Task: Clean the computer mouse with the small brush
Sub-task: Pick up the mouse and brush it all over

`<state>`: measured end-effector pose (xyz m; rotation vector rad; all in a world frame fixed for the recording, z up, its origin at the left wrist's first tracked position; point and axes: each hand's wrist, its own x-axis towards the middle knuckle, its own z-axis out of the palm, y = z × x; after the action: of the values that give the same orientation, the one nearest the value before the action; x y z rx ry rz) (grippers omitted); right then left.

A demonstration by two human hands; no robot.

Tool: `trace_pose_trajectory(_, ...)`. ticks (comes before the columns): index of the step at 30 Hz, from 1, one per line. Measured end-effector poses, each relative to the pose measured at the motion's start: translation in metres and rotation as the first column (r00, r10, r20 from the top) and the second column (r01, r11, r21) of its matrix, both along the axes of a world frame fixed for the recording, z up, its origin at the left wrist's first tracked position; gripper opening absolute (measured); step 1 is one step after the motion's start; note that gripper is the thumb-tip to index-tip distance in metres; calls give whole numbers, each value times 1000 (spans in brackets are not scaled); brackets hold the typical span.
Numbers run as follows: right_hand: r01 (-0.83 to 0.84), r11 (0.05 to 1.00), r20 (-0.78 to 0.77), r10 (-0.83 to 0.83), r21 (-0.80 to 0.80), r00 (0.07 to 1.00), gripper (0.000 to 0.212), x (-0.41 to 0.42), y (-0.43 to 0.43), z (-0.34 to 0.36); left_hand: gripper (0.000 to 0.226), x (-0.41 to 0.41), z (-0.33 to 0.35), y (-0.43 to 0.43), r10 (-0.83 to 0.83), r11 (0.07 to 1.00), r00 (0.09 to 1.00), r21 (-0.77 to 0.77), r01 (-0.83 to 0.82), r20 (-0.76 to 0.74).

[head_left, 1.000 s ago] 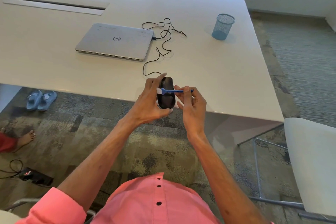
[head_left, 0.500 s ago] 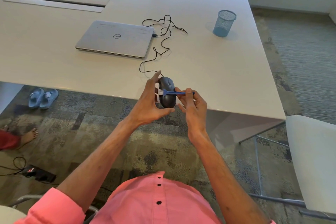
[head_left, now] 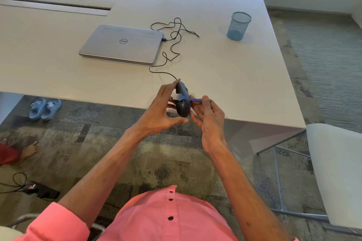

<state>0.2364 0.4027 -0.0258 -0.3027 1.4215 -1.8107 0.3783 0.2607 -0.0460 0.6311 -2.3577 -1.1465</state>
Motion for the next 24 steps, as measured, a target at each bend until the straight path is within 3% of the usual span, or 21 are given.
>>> trace_pose_trajectory(9,-21,999,-28,22,46,999,38,-3,1,-1,125,-1,-2,-4,3,997,998,-82,2,57)
trace_pose_trajectory(15,3,1000,-160,0,22,987,35,-18,6,8,126,0,-7,-5,26,999,997,-45,-22,79)
trace_pose_trajectory(17,32,999,-271,-35,-14,962,33,-27,9,15,126,1,-8,-4,47,998,995,-50,-42,88)
trace_pose_trajectory(19,40,999,-453,-47,-24,891,27,-37,10,23,127,2,-8,-5,56,997,994,-66,-50,90)
trace_pose_trajectory(21,7,1000,-653,-1,6,757,22,-43,11,31,131,2,-8,-5,63,995,993,-80,-55,98)
trace_pose_trajectory(22,-10,999,-749,30,31,662,21,-44,11,34,133,2,-8,-4,68,994,992,-87,-59,107)
trace_pose_trajectory(24,-11,998,-924,56,56,379,22,-46,10,38,133,0,-8,-5,73,992,990,-109,-60,124)
